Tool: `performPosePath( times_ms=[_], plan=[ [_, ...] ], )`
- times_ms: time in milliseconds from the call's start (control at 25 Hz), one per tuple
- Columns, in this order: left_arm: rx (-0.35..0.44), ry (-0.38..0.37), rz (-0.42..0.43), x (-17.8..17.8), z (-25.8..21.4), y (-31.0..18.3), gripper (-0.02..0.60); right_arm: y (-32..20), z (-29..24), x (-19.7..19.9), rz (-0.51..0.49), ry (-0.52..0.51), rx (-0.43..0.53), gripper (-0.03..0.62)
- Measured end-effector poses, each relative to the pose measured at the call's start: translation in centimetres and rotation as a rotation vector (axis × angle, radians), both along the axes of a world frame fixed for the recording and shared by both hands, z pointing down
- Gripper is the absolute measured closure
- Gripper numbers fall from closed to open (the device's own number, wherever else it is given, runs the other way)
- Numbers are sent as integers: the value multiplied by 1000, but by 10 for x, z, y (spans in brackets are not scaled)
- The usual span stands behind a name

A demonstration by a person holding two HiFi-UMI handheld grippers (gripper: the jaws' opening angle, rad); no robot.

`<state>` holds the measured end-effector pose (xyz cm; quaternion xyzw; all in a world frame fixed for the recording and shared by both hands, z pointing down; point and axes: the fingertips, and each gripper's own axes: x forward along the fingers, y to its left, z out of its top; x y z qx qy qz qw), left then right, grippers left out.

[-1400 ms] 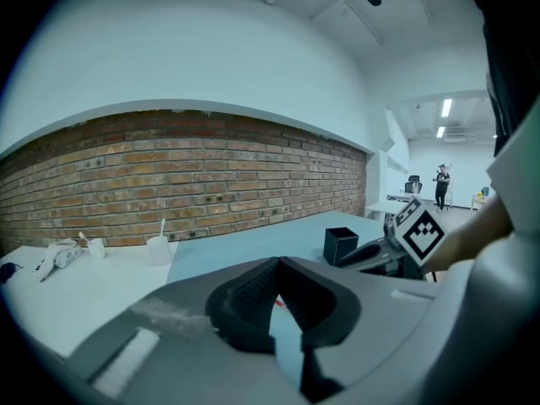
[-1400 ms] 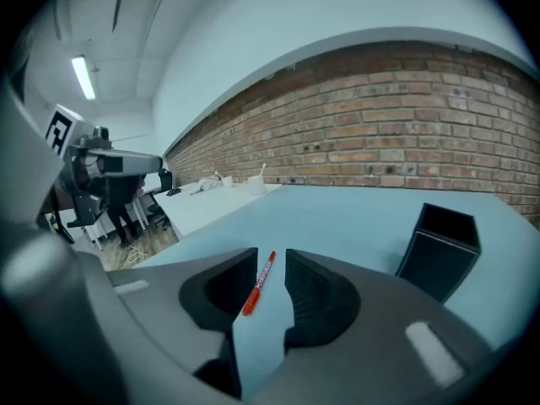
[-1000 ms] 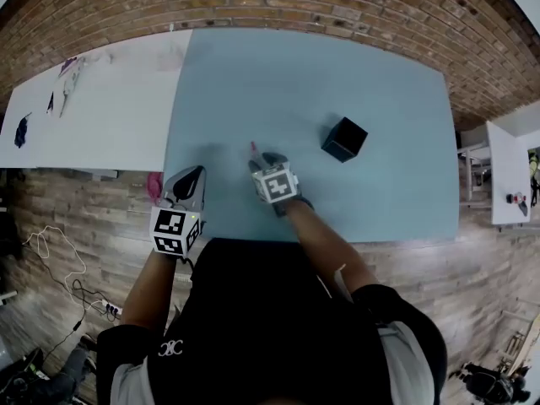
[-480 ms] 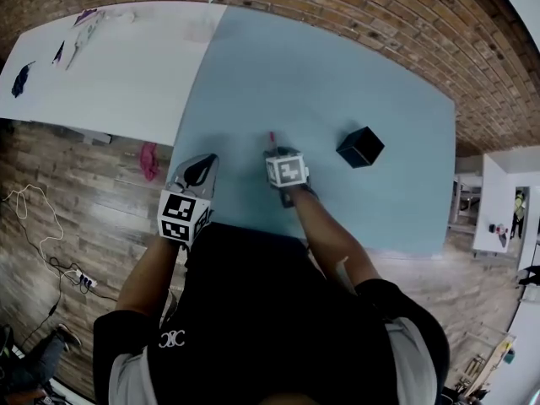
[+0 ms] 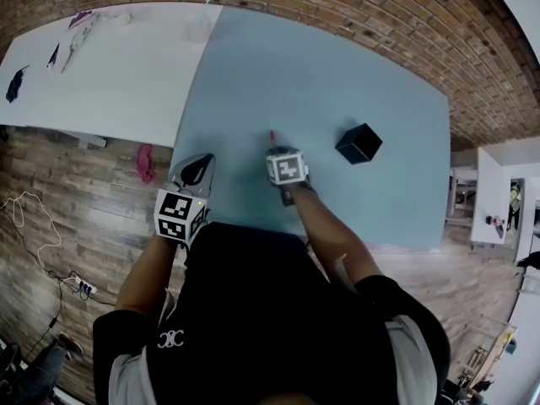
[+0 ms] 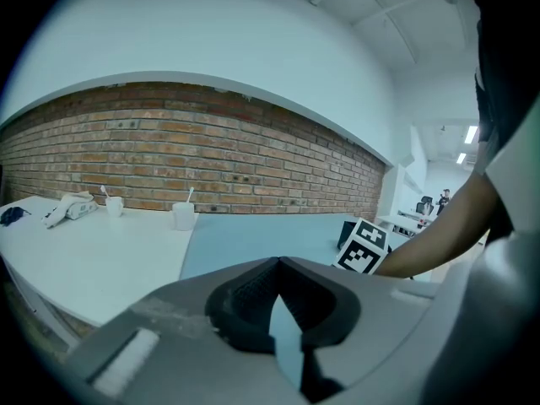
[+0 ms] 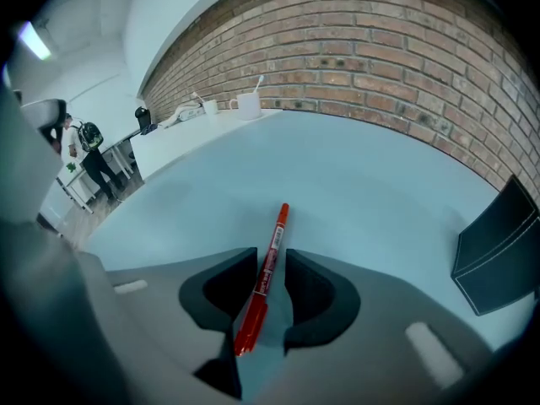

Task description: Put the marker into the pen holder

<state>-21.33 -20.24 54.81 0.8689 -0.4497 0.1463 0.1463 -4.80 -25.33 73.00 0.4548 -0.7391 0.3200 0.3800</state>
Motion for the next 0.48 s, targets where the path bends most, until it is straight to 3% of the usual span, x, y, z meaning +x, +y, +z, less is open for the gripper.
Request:
performPosePath(
  times_ms=[320,480],
  plan=[
    [-6,-6,31,-5,4,1,575,7,4,-6,35,3,-17,526],
    [-2,-6,49,-7,2,0,575,1,2,-3,52,27,24,545]
  ],
)
